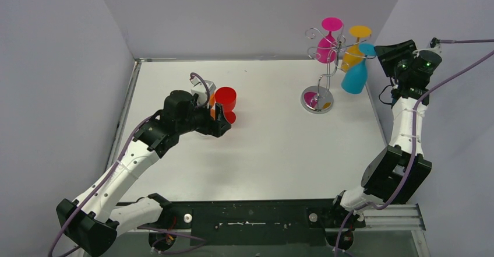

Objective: Take the wine glass off the wine glass rack
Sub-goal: Pick up the wine glass from the wine rack.

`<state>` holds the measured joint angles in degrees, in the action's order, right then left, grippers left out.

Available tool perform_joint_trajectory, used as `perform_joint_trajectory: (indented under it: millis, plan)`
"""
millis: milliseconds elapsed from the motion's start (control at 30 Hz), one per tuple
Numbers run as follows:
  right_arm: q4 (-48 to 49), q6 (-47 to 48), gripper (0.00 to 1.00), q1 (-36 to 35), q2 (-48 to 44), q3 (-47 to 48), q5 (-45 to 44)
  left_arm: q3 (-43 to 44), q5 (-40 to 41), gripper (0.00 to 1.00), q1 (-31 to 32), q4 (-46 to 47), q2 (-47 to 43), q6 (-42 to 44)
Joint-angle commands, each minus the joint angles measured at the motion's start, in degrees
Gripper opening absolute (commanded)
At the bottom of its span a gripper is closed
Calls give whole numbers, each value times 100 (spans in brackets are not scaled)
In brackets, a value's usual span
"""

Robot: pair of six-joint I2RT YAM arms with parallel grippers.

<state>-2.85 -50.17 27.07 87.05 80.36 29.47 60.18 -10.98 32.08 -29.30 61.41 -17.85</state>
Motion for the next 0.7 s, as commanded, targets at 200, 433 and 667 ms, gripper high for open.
perform_joint_trajectory:
  millis: [200,433,667]
  plan:
    - [676,-388,34,48,46,29,483,249,-158,70,-27,139,-149,7]
    - [715,-532,36,53,19,27,572,240,-114,70,-26,110,-190,25]
    - [495,-398,36,53,47,48,590,196,-97,70,-26,100,-224,44]
